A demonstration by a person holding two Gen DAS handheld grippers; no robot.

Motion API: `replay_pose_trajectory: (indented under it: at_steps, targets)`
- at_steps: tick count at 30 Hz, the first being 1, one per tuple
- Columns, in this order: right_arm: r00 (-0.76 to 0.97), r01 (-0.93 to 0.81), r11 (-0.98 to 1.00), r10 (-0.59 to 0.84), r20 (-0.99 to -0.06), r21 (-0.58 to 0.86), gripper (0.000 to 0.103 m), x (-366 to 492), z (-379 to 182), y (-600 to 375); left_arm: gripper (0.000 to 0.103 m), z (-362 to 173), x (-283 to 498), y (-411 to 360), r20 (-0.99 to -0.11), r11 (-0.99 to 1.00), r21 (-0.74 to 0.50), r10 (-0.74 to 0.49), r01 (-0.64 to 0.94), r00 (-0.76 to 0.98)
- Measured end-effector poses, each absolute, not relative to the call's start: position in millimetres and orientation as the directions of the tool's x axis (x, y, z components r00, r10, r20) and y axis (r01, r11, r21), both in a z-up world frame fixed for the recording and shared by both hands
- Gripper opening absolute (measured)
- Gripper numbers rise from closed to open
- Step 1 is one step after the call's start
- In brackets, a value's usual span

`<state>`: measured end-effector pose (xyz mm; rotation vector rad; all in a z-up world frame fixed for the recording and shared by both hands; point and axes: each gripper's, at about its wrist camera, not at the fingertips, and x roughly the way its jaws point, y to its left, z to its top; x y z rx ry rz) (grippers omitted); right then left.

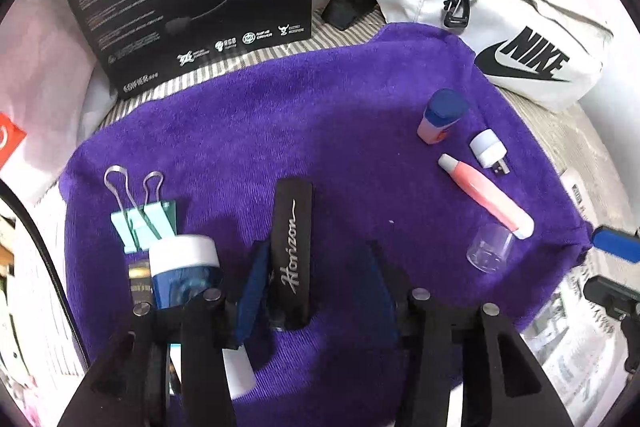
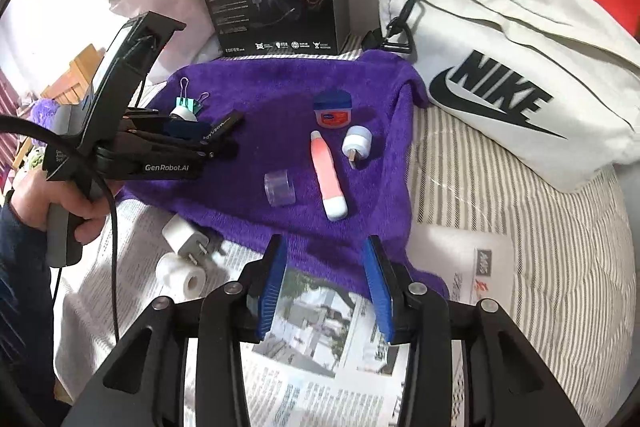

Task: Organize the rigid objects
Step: 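Release the clear cup on the towel while the left tool sets down the Horizon stick, then grasp the white plug charger on the newspaper with the left tool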

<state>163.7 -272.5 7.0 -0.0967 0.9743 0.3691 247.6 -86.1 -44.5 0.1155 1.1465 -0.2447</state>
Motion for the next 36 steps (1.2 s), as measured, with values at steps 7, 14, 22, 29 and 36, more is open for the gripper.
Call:
replay_pose_trajectory:
  at_steps: [7, 14, 22, 29, 36]
  targets:
    - [0.523, -0.304, 0.948, 0.251, -0.815, 0.097, 0.04, 138, 11, -292, 0.046, -10, 209, -86, -0.883, 0.963, -0.033, -0.154, 0.268, 0.443]
    - [0.532, -0.267, 0.956, 0.248, -0.809, 0.118, 0.04, 115, 9, -306, 0.046, 16, 156, -95, -0.856, 0.942, -0.047, -0.21, 0.333, 0.472]
    - [0.537, -0.287, 0.952, 0.253, -0.805, 0.108, 0.04, 92, 11, -303, 0.046, -15, 149, -101, -0.89, 0.948, -0.099, -0.22, 0.302, 0.4]
    - [0.533, -0.301, 0.948, 0.258, -0.806, 0.105, 0.046, 81, 6, -301, 0.046, -35, 159, -110, -0.914, 0.951, -0.108, -0.21, 0.29, 0.346]
    - [0.516, -0.308, 0.944, 0.274, -0.812, 0.122, 0.046, 82, 0, -301, 0.046, -40, 160, -125, -0.929, 0.946, -0.074, -0.18, 0.315, 0.323]
